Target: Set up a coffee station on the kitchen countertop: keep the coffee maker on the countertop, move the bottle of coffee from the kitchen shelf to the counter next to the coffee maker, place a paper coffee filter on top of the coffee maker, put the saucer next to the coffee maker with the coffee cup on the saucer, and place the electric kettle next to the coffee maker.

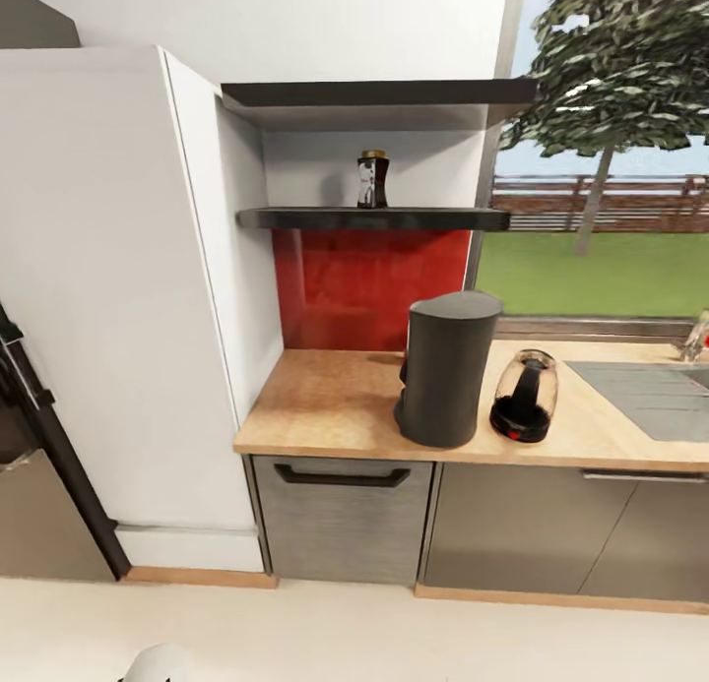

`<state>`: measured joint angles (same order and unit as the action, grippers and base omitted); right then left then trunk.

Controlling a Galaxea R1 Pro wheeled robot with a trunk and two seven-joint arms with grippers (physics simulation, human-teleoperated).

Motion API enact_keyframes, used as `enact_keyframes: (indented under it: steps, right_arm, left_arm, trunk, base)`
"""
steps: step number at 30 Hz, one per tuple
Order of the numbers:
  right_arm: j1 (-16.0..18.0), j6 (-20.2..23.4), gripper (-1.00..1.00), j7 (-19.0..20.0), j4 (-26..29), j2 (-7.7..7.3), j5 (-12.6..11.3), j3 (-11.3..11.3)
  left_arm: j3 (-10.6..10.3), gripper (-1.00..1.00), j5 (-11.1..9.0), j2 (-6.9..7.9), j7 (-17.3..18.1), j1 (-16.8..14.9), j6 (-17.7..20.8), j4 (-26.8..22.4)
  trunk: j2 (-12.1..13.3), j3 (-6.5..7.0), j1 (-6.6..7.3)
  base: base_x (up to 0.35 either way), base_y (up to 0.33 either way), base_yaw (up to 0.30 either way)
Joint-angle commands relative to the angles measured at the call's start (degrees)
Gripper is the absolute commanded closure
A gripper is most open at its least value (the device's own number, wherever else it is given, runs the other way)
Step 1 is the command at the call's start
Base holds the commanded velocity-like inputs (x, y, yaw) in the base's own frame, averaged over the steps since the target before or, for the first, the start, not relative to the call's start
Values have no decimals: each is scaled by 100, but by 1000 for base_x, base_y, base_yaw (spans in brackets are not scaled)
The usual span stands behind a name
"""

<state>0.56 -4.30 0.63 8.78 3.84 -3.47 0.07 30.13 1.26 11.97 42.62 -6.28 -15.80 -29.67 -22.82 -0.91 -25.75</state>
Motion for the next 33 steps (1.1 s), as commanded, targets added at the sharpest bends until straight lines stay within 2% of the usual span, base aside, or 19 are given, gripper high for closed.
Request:
enact_keyframes:
  steps: [1, 6, 15, 16, 17, 20, 22, 25, 27, 33]
  right_arm:
    - [5, -21, -100, 7, -8, 2, -35, 2]
    - [5, -25, -100, 4, -8, 2, -31, 2]
    - [5, -27, -100, 23, -8, 3, -23, 9]
    - [5, -27, -100, 17, -8, 1, -22, 19]
    - [5, -27, -100, 12, -10, -2, -22, 19]
    - [5, -27, -100, 9, -13, -5, -22, 19]
    - [5, -27, -100, 8, -15, -6, -22, 19]
    - [5, -27, -100, 8, -16, -5, -22, 19]
    - [5, -27, -100, 8, -16, -6, -22, 19]
    - [5, -28, -100, 8, -16, -4, -22, 19]
  left_arm:
    - [28, 100, 14, -2, 35, -5, -19, 5]
    - [28, 100, 14, -2, 35, -4, -19, 5]
    - [28, 100, 14, -2, 43, -4, -19, -9]
    - [-61, 100, 93, -9, 111, -119, 65, -138]
    - [-100, 100, 264, -22, 112, -450, 259, -219]
    - [-296, 100, 552, -23, 142, -859, 763, -266]
    - [-509, 100, 656, -27, 317, -1193, 1117, -345]
    - [-733, 100, 699, -20, 767, -1534, 1584, -501]
    - [-808, 100, 710, -13, 1135, -1766, 2164, -742]
    - [-855, 100, 731, 19, 2025, -2290, 3693, -1669]
  trunk:
    - [-10, -10, -3]
    - [-10, -10, -3]
    - [-10, -10, -3]
    - [-10, -10, -3]
    - [-10, -10, -3]
    - [-10, -10, -3]
    - [-10, -10, -3]
    - [-10, -10, -3]
    - [-10, -10, -3]
    - [-10, -10, -3]
  base:
    - [0, 0, -262]
    - [0, 0, -251]
    - [0, 0, -30]
    - [0, 0, -170]
    - [0, 0, -232]
    - [0, 0, -249]
    - [0, 0, -259]
    - [0, 0, -261]
    - [0, 0, -262]
    - [0, 0, -262]
